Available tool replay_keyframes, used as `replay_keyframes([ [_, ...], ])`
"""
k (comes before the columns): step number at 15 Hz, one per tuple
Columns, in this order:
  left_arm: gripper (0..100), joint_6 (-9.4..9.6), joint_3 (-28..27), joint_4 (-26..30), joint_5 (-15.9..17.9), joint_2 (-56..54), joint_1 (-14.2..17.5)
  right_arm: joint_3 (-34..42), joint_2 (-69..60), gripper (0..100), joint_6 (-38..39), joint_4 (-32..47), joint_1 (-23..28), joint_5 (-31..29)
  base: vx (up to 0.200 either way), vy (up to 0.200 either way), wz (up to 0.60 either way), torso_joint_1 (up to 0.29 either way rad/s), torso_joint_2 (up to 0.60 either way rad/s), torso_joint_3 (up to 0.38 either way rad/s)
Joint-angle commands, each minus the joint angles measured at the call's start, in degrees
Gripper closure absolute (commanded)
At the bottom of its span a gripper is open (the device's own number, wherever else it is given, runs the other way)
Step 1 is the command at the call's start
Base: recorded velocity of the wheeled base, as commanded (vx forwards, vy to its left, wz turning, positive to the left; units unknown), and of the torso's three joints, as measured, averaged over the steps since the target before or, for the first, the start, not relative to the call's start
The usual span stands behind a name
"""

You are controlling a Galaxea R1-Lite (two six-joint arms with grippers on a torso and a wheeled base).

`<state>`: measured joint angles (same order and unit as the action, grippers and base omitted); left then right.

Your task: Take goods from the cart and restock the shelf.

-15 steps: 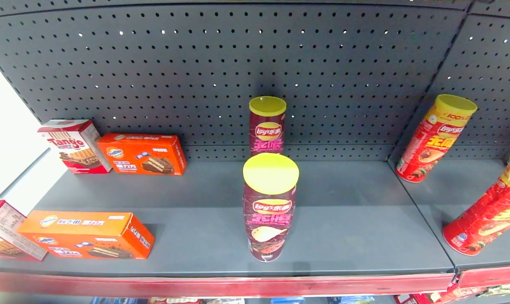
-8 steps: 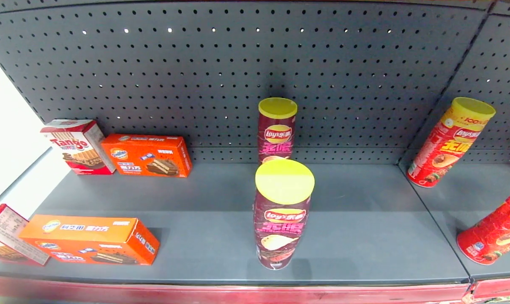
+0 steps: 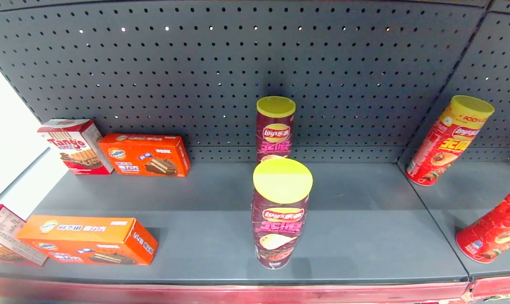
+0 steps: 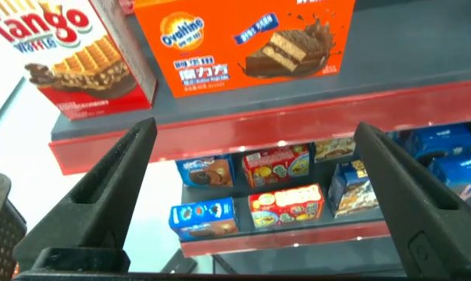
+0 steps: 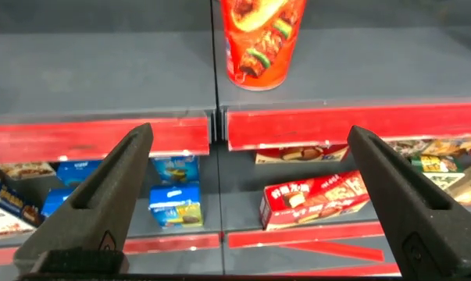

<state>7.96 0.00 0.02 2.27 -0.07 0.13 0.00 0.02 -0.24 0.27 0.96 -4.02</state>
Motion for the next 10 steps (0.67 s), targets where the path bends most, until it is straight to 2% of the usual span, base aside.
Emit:
replay_keyframes([
  [1,0,-0.05,0.0,0.0,0.1,0.1,0.0,0.0,0.0,0,0.0,0.0,0.0,0.1,0.0,0.0,0.0,0.0,0.0,0.0],
  [3,0,0.04,0.0,-0.1,0.2,0.1,0.0,0.0,0.0,0,0.0,0.0,0.0,0.1,0.0,0.0,0.0,0.0,0.0,0.0],
  [6,0,-0.14,0.0,0.1,0.4,0.1,0.0,0.0,0.0,0,-0.1,0.0,0.0,0.1,-0.2,0.0,0.0,0.012,0.0,0.002],
  [8,0,-3.13,0.0,0.2,0.0,0.1,0.0,0.0,0.0,0,-0.1,0.0,0.0,0.1,0.0,0.0,0.0,0.0,0.0,0.0],
  [9,0,-5.59,0.0,0.2,-0.1,0.1,0.0,0.0,0.0,0,-0.1,0.0,0.0,0.1,0.0,0.0,0.0,0.0,0.0,0.0],
  [10,0,-6.2,0.0,0.2,-0.2,0.1,0.0,0.0,0.0,0,-0.1,0.0,0.0,0.1,0.0,0.0,0.0,0.0,0.0,0.0],
])
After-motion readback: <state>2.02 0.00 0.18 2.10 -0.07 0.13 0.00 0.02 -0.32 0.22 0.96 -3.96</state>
